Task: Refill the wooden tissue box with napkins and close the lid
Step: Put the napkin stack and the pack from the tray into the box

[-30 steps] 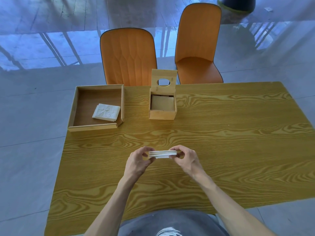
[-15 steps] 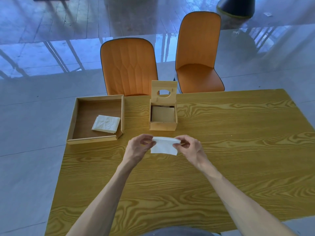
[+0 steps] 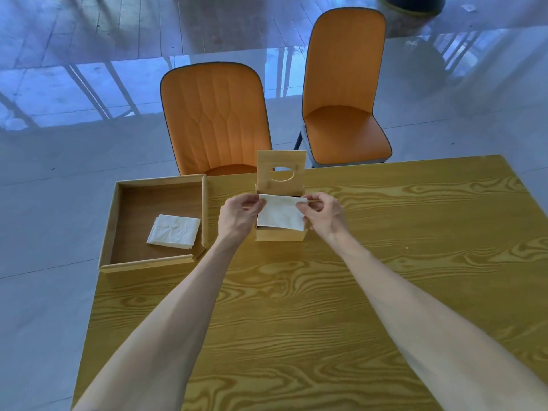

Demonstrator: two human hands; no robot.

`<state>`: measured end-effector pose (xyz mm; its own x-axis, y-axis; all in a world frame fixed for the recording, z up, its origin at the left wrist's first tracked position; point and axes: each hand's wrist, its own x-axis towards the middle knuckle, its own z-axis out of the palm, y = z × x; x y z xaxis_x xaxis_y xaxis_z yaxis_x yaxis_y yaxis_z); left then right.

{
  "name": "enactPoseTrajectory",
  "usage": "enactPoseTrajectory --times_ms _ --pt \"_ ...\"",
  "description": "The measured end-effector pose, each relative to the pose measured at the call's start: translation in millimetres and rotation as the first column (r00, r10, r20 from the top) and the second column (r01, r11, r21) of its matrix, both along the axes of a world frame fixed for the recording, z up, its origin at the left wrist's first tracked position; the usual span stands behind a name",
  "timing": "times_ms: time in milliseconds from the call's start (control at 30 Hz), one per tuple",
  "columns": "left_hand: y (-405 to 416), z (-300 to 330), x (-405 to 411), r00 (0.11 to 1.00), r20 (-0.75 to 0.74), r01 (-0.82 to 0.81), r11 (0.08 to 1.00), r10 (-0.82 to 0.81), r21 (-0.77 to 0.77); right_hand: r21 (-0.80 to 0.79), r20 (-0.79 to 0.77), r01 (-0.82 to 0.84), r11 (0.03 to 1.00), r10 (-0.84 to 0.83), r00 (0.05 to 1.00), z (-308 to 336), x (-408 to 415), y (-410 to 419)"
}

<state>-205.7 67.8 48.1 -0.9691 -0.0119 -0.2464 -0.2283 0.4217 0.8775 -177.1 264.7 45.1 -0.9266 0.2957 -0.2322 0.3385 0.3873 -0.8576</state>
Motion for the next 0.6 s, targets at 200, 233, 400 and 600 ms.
enactPoseTrajectory --times_ms 200,233,400,600 --pt "7 -11 -10 0.999 0.035 -0.031 0.987 0.037 -0.158 0.144 0.025 0.01 0.99 -0.014 1.0 -14 -15 -3" --pt "7 -13 -11 0.999 0.024 -0.033 0.983 0.038 -0.18 0.185 0.015 0.012 0.983 -0.015 1.0 -15 -17 -4" --pt "9 -21 -14 0.999 0.008 -0.036 0.966 0.039 -0.257 0.276 0.027 0.014 0.961 -0.023 0.999 -25 -24 -9" --pt "11 -29 -12 0.995 0.043 -0.075 0.98 0.085 -0.183 0.281 0.04 0.058 0.958 -0.072 0.997 -28 -27 -13"
